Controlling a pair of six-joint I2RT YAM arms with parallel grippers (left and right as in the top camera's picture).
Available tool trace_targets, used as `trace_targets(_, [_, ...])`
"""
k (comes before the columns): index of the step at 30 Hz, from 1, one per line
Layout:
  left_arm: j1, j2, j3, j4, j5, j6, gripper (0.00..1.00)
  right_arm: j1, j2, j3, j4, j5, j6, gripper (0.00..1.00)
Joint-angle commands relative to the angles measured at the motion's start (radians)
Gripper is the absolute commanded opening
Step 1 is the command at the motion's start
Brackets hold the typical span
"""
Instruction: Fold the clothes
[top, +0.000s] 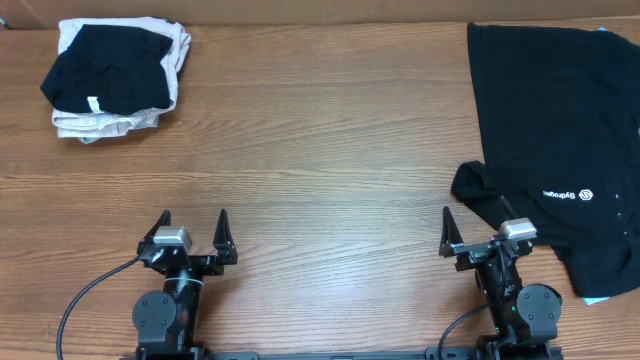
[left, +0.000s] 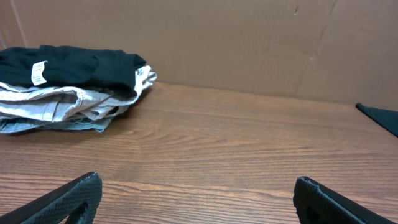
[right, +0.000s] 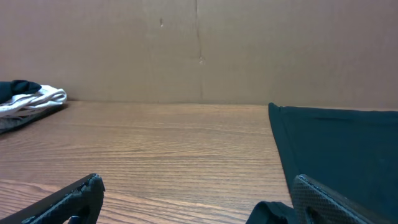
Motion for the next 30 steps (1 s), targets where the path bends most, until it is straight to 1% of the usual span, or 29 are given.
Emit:
trace_targets(1, [-0.006, -0.011, -0.006, 0.002, -0.008, 0.016, 1.00, -0.003, -0.011, -0.011, 0.005, 0.009, -0.003, 1.00])
trace_targets(30, [-0.006, -0.011, -0.006, 0.002, -0.018, 0.020, 1.00, -0.003, -0.011, -0.011, 0.005, 0.009, -0.003, 1.00])
